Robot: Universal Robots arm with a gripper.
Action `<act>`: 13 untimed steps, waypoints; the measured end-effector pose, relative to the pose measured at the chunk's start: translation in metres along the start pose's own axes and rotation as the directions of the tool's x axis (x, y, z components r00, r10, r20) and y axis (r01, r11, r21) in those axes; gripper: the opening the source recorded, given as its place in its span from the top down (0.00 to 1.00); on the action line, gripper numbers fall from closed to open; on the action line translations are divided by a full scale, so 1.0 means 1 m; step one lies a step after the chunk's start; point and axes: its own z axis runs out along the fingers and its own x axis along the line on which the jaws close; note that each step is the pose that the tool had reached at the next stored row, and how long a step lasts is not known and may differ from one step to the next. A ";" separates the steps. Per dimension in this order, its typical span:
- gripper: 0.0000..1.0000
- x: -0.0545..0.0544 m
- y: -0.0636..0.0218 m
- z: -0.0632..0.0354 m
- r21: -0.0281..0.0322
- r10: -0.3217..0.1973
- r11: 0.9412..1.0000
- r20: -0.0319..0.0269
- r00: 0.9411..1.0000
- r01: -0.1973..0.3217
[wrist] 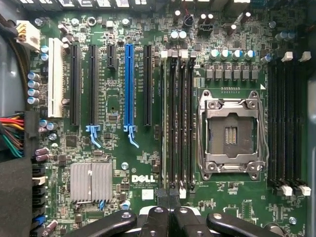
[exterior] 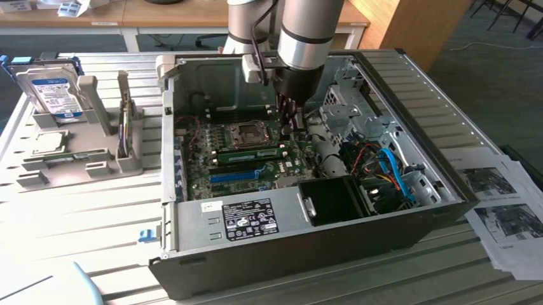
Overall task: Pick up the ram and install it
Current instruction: 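Press down the ram until it locks into place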
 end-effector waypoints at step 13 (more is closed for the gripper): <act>0.91 0.000 -0.0001 0.0096 0.000 0.000 1.000 0.000 1.000 0.000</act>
